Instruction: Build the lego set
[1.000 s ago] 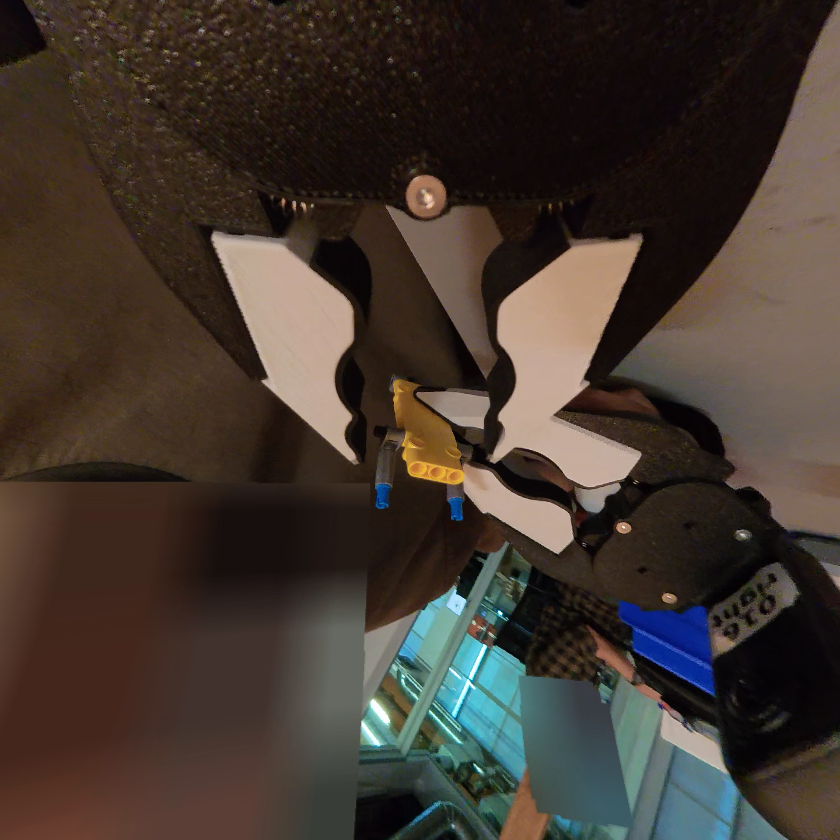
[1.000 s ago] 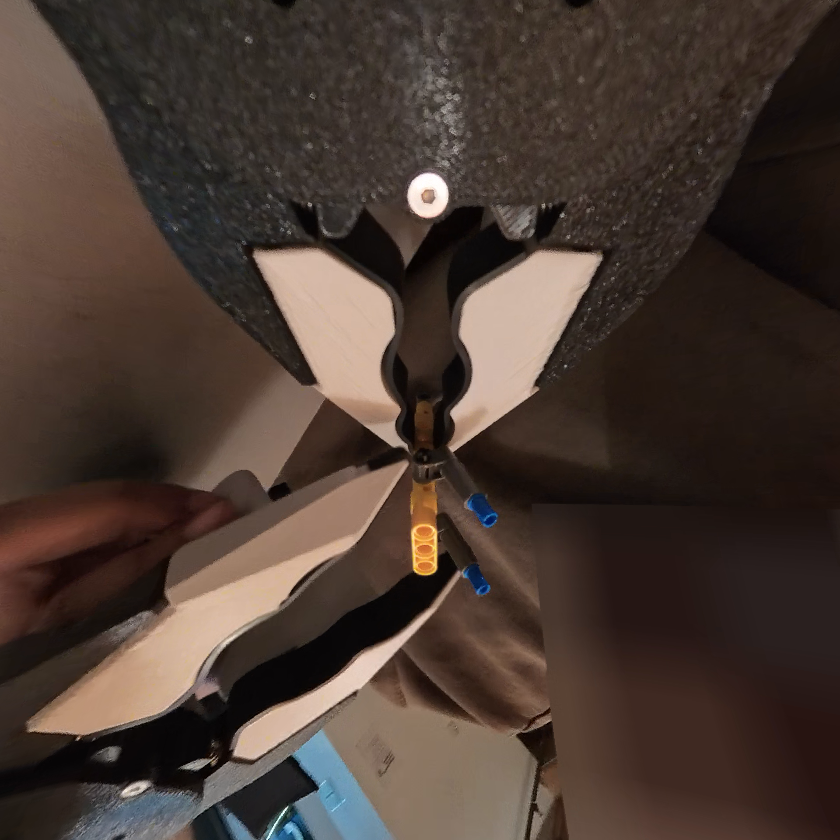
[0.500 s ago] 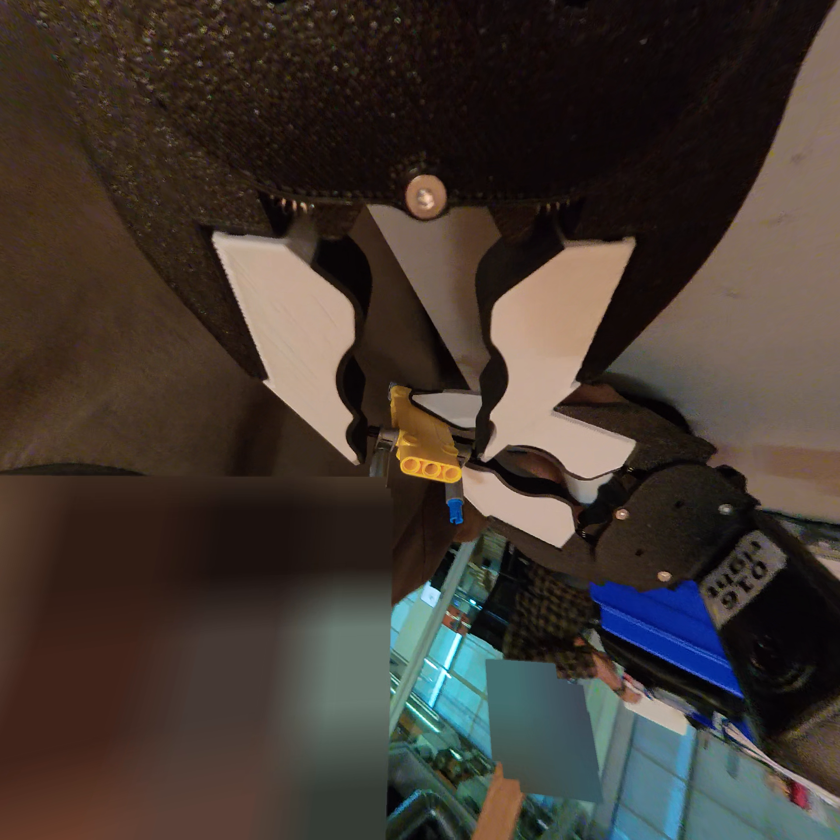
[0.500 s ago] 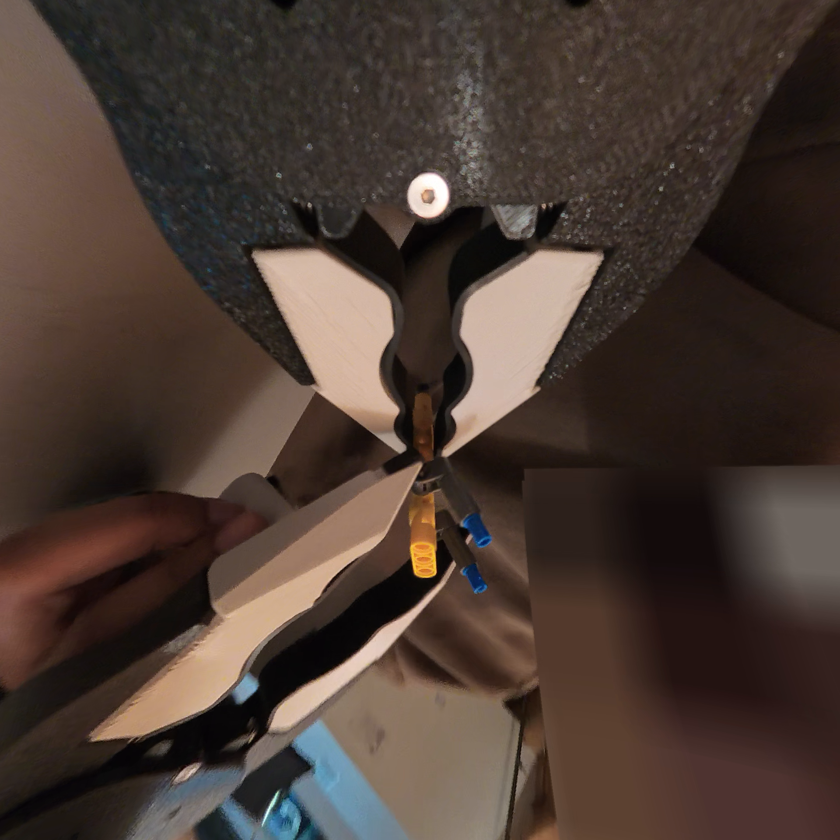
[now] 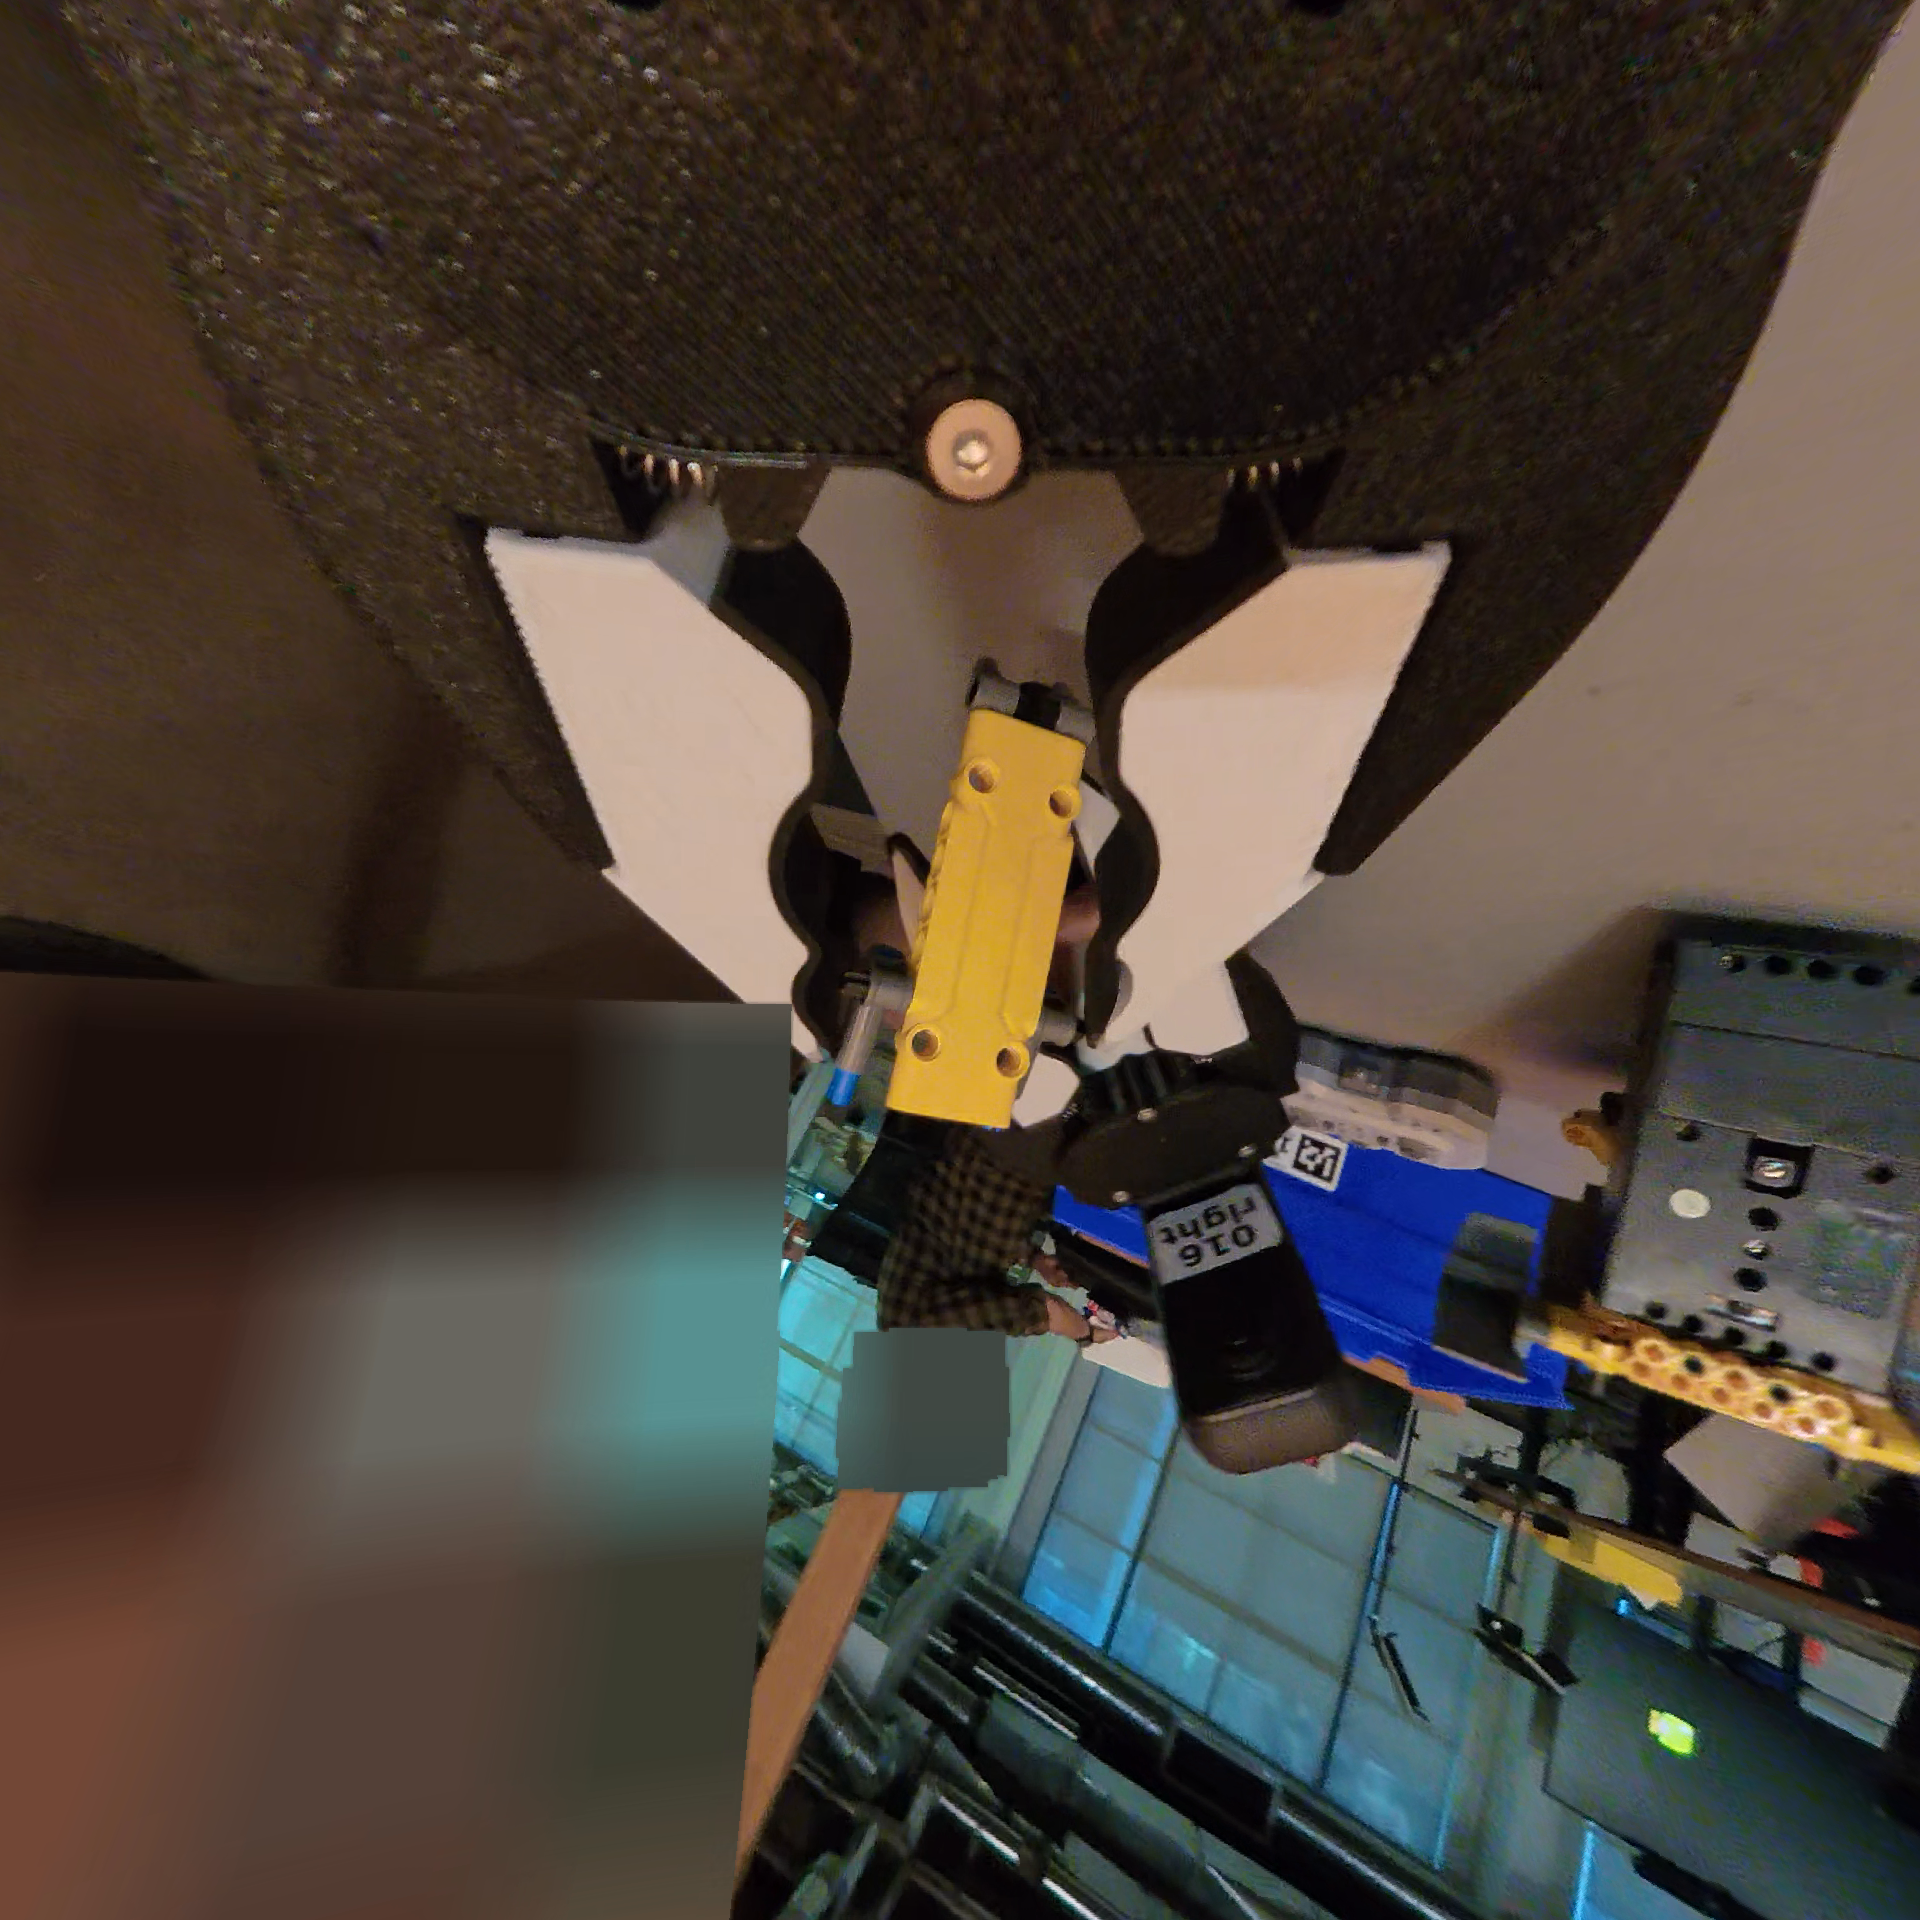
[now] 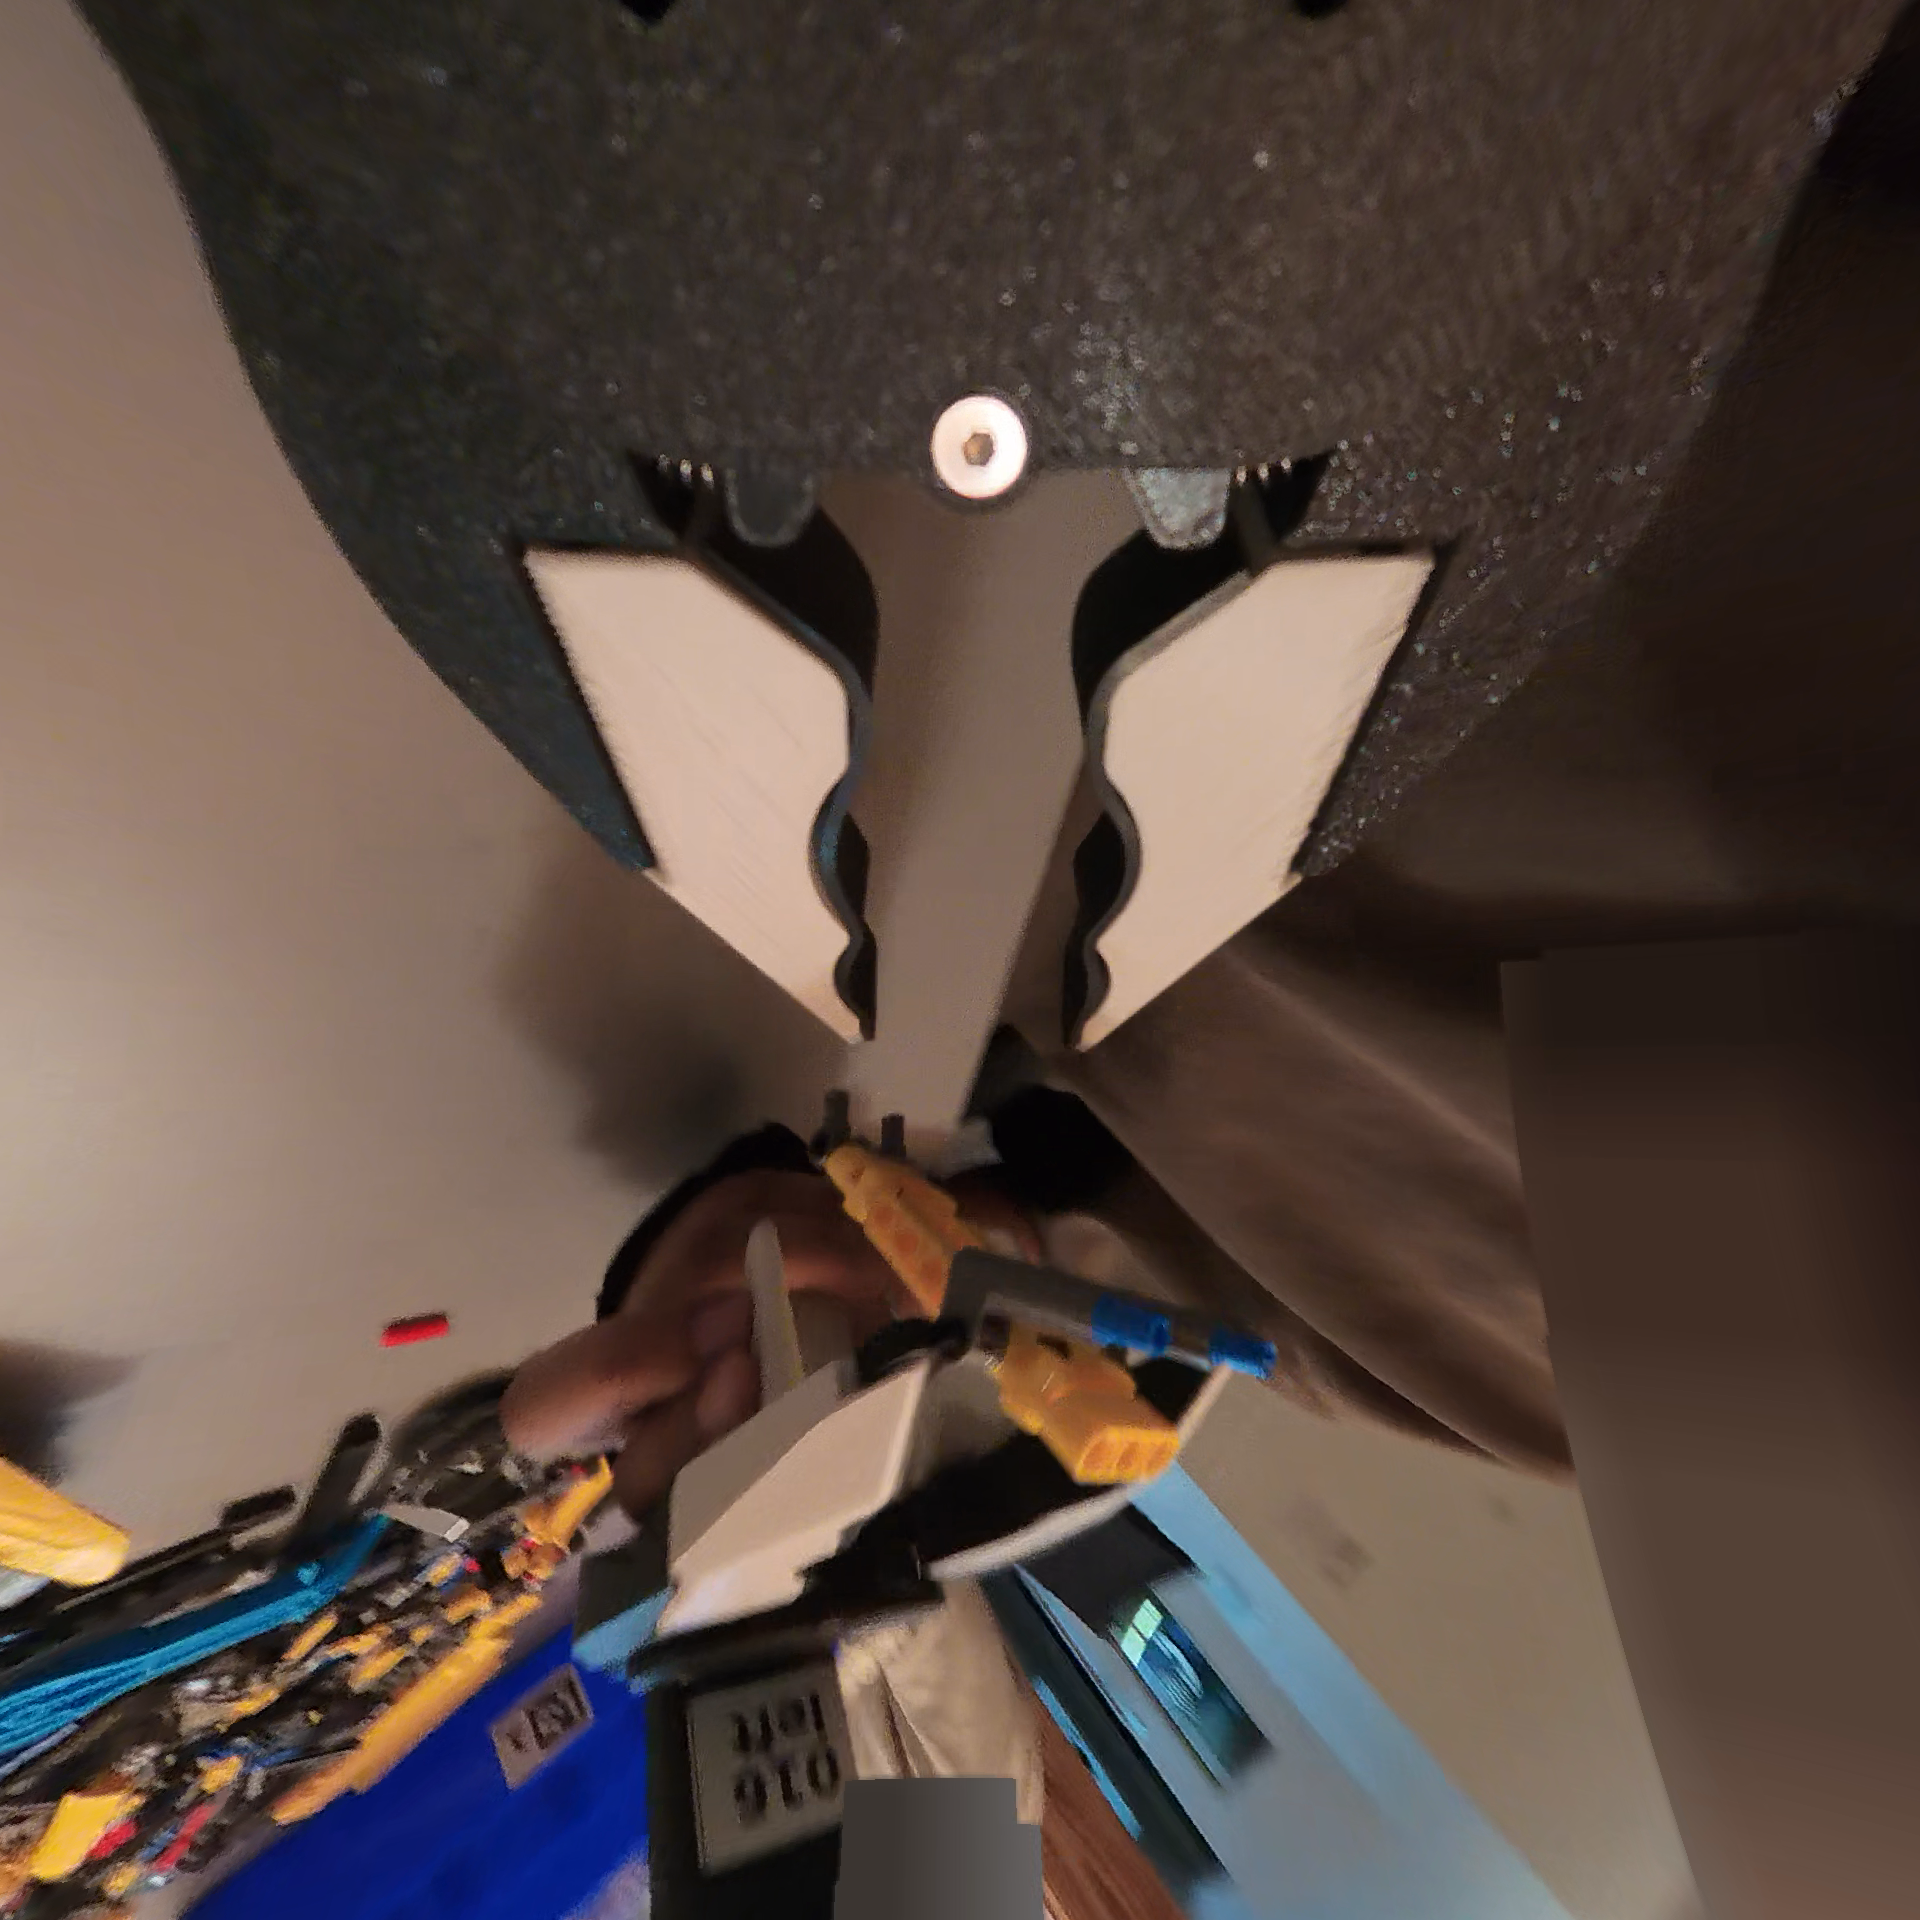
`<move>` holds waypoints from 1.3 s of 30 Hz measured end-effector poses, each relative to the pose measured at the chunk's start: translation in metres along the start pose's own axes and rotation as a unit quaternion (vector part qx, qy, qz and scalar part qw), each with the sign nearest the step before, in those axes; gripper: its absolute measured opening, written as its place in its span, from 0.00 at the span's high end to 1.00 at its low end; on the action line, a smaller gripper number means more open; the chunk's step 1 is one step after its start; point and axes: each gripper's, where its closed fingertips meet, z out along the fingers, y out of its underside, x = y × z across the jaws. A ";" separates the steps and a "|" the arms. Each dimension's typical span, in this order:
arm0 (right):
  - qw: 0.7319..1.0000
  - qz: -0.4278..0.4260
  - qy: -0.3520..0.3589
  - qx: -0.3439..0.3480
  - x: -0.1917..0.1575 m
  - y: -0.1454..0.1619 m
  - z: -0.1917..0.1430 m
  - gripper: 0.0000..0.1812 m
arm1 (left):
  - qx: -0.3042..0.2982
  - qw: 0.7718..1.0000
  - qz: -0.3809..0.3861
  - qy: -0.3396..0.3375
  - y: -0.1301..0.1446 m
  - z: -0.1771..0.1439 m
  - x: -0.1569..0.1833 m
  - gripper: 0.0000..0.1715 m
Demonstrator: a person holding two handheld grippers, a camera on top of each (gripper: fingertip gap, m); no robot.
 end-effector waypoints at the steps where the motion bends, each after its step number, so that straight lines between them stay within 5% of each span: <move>1: 1.000 -0.005 0.008 -0.009 0.002 0.003 0.002 0.80 | -0.005 1.000 0.000 -0.007 0.002 0.000 -0.003 0.75; 10: 0.993 -0.049 0.110 0.010 0.026 -0.006 -0.006 0.76 | -0.016 0.998 0.010 -0.067 0.008 -0.001 -0.025 0.75; 26: 0.935 -0.199 0.266 0.119 0.037 -0.049 -0.027 0.77 | 0.029 0.980 0.025 -0.193 -0.002 -0.002 -0.056 0.75; 39: 0.948 -0.140 0.231 0.169 0.038 -0.054 -0.031 0.79 | 0.029 0.979 0.034 -0.198 0.001 0.001 -0.057 0.75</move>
